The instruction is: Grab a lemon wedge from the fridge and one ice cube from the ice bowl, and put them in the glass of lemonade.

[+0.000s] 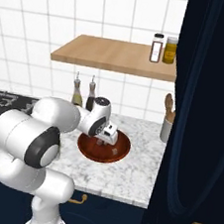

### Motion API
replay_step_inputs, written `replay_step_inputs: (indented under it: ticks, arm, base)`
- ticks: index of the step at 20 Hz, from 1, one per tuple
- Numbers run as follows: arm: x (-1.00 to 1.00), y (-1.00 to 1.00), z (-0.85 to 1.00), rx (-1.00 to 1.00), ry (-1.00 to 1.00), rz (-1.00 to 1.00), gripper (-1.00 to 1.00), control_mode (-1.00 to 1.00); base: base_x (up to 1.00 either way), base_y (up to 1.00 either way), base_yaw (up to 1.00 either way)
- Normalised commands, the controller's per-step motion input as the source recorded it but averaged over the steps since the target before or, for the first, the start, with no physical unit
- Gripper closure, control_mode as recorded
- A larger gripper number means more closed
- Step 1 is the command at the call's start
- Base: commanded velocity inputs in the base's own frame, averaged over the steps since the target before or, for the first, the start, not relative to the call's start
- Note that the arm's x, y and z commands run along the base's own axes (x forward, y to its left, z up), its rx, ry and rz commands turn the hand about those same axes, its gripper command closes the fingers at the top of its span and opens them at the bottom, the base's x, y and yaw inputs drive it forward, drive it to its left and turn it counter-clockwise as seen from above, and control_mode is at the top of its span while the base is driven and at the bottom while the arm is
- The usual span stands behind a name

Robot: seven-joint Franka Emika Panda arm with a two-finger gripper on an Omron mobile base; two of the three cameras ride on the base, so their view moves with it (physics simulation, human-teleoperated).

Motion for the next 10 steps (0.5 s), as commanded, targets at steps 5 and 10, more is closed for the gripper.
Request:
replay_step_inputs:
  ticks: [5, 10]
  arm:
    - [0.15, 0.00, -0.20, 0.00, 0.00, 0.00, -1.00, -1.00]
    - [0.12, 0.00, -0.21, 0.00, 0.00, 0.00, -1.00, -1.00]
  base:
    - [0.00, 0.00, 0.00]
    - [0.00, 0.00, 0.00]
